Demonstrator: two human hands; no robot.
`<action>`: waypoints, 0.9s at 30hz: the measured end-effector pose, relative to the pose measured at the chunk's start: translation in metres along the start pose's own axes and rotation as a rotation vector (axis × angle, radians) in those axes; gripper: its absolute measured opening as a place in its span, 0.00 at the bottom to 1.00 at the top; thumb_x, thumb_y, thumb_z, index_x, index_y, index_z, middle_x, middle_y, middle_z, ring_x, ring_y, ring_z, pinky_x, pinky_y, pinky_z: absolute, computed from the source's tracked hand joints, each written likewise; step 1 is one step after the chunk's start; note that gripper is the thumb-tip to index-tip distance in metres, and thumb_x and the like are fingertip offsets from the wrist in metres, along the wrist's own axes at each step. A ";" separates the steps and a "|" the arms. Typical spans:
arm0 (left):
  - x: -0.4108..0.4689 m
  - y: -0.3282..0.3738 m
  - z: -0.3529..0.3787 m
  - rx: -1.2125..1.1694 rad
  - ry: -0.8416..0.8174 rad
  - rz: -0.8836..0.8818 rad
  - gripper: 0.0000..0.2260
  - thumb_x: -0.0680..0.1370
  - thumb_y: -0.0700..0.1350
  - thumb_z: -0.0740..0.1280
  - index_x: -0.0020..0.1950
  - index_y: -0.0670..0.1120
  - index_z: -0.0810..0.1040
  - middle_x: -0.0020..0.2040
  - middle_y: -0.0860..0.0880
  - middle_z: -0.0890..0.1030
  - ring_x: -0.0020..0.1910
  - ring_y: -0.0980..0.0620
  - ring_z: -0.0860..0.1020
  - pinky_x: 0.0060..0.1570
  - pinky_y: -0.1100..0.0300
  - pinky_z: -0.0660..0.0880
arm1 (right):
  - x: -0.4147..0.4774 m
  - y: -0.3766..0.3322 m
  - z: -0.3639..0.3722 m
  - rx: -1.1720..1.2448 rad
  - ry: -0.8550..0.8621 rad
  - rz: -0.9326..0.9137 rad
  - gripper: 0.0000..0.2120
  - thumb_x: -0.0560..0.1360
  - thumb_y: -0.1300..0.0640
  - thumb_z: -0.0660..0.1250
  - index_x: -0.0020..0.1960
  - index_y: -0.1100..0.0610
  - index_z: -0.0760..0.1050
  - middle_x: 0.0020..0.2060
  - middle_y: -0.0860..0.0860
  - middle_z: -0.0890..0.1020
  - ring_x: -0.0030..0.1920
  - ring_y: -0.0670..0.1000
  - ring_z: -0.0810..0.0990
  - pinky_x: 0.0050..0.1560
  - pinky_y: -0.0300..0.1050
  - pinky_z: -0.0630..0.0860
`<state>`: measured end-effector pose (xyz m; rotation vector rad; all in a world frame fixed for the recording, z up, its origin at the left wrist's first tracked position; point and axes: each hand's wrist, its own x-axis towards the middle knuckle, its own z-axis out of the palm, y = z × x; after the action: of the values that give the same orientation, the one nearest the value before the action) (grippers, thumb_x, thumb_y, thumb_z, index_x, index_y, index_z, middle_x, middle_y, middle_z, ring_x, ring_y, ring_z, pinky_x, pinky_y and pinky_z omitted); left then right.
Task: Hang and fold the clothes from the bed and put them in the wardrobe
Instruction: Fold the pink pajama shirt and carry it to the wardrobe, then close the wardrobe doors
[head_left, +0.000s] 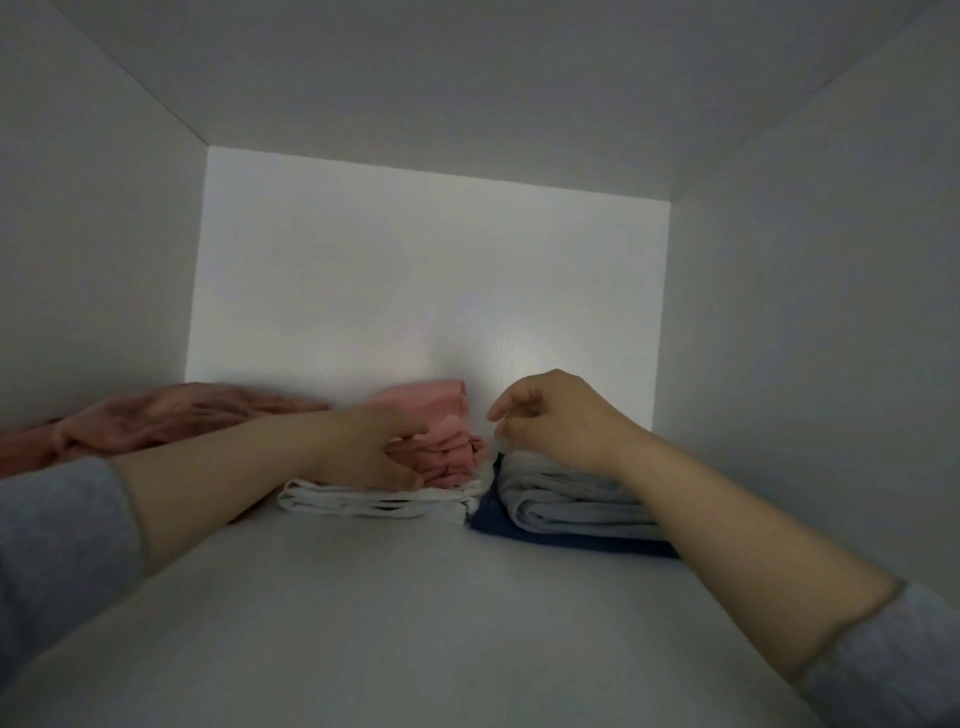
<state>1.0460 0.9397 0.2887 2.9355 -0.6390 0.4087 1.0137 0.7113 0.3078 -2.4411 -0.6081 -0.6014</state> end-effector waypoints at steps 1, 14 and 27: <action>-0.009 0.004 -0.002 -0.021 0.010 -0.015 0.30 0.74 0.60 0.68 0.74 0.54 0.66 0.70 0.51 0.72 0.66 0.52 0.72 0.62 0.62 0.65 | -0.006 -0.005 -0.003 0.033 0.018 -0.009 0.09 0.74 0.62 0.67 0.52 0.56 0.83 0.48 0.51 0.84 0.51 0.49 0.82 0.55 0.43 0.78; -0.154 0.058 -0.020 -0.552 0.429 0.031 0.16 0.74 0.50 0.72 0.60 0.51 0.77 0.57 0.55 0.80 0.54 0.58 0.79 0.58 0.57 0.76 | -0.124 -0.079 -0.005 0.362 0.272 -0.008 0.10 0.75 0.63 0.68 0.44 0.49 0.81 0.43 0.48 0.85 0.45 0.47 0.83 0.43 0.34 0.77; -0.329 0.078 -0.011 -1.061 0.615 0.081 0.05 0.75 0.40 0.71 0.49 0.49 0.80 0.47 0.51 0.84 0.47 0.54 0.81 0.49 0.63 0.79 | -0.259 -0.207 0.048 0.561 0.457 0.083 0.14 0.75 0.69 0.62 0.47 0.53 0.81 0.38 0.48 0.86 0.42 0.51 0.83 0.47 0.45 0.79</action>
<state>0.7227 0.9997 0.2097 1.6720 -0.6073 0.6688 0.7103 0.8202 0.2172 -1.7224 -0.4103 -0.7969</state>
